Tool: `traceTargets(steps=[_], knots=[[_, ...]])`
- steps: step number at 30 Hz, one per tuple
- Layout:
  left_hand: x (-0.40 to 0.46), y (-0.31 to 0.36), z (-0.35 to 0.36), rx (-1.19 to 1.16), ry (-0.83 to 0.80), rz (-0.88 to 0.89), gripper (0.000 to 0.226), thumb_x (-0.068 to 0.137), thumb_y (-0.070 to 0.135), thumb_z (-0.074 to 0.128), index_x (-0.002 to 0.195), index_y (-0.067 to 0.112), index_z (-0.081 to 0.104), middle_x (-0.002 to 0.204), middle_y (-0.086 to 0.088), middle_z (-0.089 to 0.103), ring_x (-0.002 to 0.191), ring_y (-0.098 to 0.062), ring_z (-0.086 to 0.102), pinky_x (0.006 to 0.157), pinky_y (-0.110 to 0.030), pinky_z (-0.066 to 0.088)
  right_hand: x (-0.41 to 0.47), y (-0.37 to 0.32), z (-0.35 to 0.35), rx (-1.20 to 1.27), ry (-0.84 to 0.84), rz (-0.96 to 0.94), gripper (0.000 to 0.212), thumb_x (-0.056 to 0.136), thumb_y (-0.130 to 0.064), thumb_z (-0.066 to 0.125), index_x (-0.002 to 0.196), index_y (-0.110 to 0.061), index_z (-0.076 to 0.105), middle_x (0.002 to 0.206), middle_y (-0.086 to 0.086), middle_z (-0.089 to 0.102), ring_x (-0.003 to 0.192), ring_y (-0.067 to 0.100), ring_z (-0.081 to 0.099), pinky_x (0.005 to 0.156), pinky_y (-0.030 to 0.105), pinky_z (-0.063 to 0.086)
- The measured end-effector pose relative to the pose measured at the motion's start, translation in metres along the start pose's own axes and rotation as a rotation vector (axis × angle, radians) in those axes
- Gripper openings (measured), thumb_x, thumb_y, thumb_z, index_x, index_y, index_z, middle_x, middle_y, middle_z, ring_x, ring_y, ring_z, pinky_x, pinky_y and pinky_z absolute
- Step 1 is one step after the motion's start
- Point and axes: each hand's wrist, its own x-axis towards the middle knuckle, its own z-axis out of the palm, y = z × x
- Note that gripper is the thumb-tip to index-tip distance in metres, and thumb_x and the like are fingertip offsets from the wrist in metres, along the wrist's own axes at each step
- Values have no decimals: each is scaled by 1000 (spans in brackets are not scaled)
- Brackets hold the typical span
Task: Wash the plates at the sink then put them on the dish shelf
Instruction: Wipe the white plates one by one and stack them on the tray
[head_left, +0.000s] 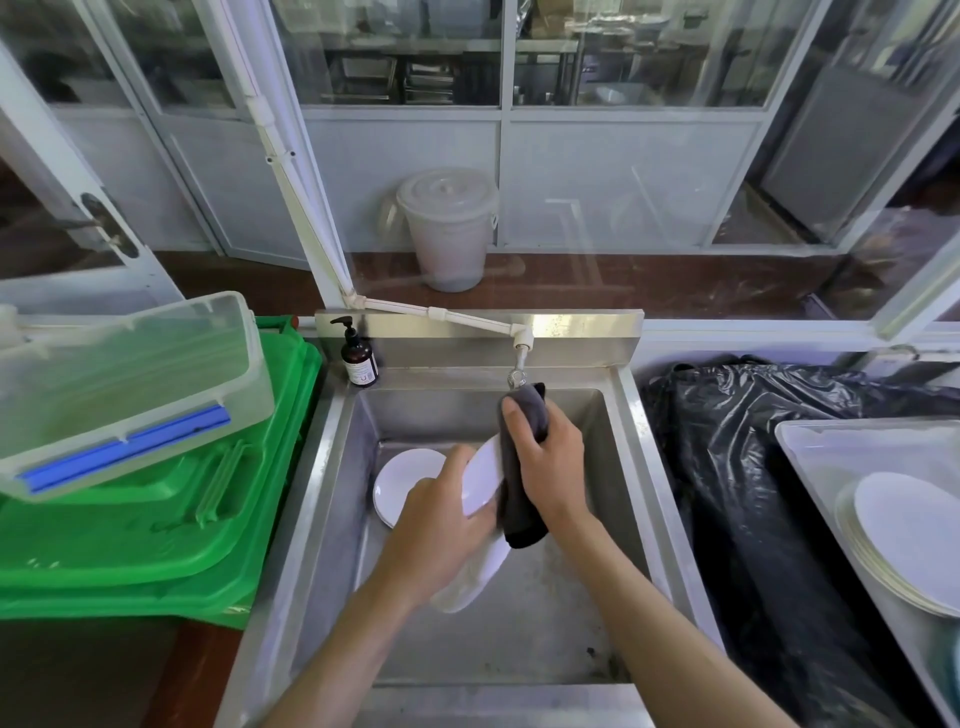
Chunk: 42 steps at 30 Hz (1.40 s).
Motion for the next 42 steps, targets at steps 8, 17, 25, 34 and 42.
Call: traceTargets(steps=[8, 17, 25, 34, 42], knots=[[0, 13, -5, 26, -45, 49, 40, 92, 33, 69, 126, 33, 48, 76, -4, 66, 70, -15, 60, 65, -35, 50, -14, -9, 0, -7, -40, -297, 42, 96, -44, 63, 84, -5, 60, 76, 7, 57, 70, 23, 58, 64, 37, 48], [0, 17, -15, -14, -16, 77, 32, 90, 34, 71, 108, 40, 46, 84, -13, 65, 75, -23, 59, 73, -46, 49, 7, 14, -24, 316, 7, 443, 28, 103, -51, 55, 98, -28, 70, 88, -12, 74, 96, 15, 69, 90, 35, 53], [3, 19, 3, -80, -142, 35, 39, 84, 34, 76, 115, 37, 53, 93, 5, 73, 84, -16, 66, 80, -43, 55, -18, -3, -19, 71, -179, -228, 28, 98, -39, 64, 99, -11, 65, 87, 0, 69, 83, 23, 67, 75, 39, 55], [3, 17, -9, -133, -63, 68, 33, 83, 25, 80, 101, 27, 52, 83, 2, 66, 77, -20, 61, 76, -45, 50, -8, -10, -32, 66, -84, -90, 19, 99, -37, 63, 93, -19, 63, 81, 8, 64, 77, 21, 61, 76, 34, 51], [-5, 17, -9, -185, -12, 86, 28, 86, 21, 79, 94, 23, 52, 85, 3, 61, 76, -18, 54, 64, -26, 41, -12, 2, -31, 235, 33, 122, 13, 104, -32, 61, 103, -22, 69, 93, -7, 73, 91, 11, 69, 84, 30, 51]])
